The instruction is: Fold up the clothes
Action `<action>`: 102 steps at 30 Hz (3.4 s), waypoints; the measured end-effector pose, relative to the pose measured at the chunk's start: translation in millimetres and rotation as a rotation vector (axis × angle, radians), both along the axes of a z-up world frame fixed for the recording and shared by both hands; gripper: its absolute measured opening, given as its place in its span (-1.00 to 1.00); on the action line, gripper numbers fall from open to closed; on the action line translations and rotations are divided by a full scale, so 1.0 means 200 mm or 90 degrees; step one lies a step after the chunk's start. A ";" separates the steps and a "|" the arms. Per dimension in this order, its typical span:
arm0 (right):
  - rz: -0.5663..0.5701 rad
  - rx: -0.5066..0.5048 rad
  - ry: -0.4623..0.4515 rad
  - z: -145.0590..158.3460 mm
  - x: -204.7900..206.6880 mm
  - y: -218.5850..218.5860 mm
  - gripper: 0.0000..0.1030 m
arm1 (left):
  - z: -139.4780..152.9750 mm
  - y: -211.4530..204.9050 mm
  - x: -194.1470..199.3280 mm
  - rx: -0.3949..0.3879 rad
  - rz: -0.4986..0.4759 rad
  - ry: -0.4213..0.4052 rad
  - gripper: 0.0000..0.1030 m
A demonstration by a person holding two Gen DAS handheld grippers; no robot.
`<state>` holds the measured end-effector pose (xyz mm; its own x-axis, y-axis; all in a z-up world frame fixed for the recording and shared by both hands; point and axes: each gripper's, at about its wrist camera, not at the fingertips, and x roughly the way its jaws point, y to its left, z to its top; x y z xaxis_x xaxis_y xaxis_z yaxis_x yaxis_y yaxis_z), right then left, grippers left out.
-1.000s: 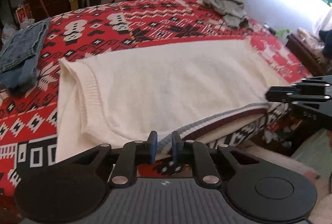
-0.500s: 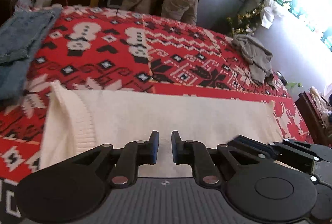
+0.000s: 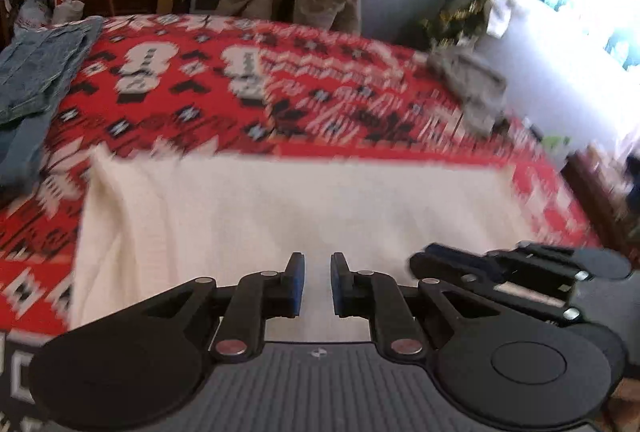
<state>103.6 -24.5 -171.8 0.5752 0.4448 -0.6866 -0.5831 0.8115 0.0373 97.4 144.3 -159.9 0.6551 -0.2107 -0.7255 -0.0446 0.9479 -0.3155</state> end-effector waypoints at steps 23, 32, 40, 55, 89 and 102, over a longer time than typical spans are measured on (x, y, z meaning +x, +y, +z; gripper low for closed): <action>0.027 -0.037 0.043 -0.06 -0.03 -0.05 -0.83 | -0.14 0.03 -0.04 -0.132 -0.050 0.069 -0.88; 0.026 -0.019 0.052 0.00 -0.07 -0.12 -0.83 | -0.07 0.00 -0.12 -0.122 -0.048 0.054 -0.88; 0.009 0.024 0.036 -0.02 0.12 0.11 -0.87 | -0.09 0.10 -0.04 -0.134 0.008 0.062 -0.88; 0.092 -0.056 0.054 0.00 -0.13 -0.03 -0.85 | -0.06 0.09 -0.24 -0.099 -0.034 0.060 -0.88; -0.076 -0.115 -0.033 -0.04 0.00 -0.48 -0.89 | -0.11 0.03 -0.15 -0.060 -0.058 0.066 -0.89; -0.133 -0.079 -0.016 -0.03 0.22 -0.43 -0.88 | -0.08 0.23 -0.04 -0.030 0.022 0.061 -0.88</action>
